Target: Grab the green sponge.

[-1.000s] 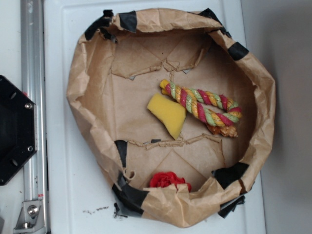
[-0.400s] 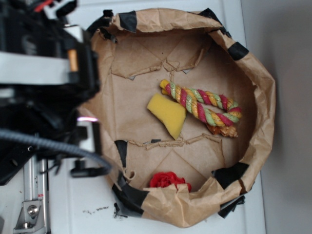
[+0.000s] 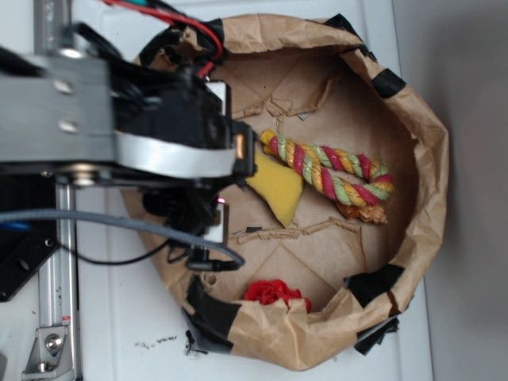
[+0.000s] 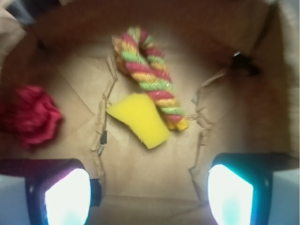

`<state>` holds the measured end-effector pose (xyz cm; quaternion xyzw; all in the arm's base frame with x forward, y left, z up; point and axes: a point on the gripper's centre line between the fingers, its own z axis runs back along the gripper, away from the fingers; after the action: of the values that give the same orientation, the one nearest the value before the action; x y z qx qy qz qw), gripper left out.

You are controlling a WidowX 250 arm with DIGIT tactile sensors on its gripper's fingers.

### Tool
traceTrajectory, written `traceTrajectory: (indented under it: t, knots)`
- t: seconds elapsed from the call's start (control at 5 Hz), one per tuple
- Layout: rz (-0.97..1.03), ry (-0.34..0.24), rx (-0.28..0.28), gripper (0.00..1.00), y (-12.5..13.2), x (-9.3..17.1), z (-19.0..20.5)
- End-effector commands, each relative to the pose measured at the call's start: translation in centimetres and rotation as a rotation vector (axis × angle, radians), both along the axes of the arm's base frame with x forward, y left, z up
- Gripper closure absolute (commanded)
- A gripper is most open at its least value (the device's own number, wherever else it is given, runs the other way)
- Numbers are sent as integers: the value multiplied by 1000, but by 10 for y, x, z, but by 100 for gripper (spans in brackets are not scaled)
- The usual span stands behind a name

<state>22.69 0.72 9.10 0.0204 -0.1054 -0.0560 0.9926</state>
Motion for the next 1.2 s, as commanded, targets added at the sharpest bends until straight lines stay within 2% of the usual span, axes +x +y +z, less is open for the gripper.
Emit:
traceTrajectory:
  t: [0.0, 0.2, 0.4, 0.6, 0.8, 1.0]
  knots:
    - [-28, 58, -8, 0, -6, 24, -46]
    - [-60, 104, 24, 0, -25, 34, -69]
    - [-30, 126, 84, 100, -32, 38, -77]
    - [9, 75, 109, 100, -27, 47, -42]
    - [148, 8, 134, 100, -18, 47, 9]
    - [201, -36, 150, 100, -11, 40, 60]
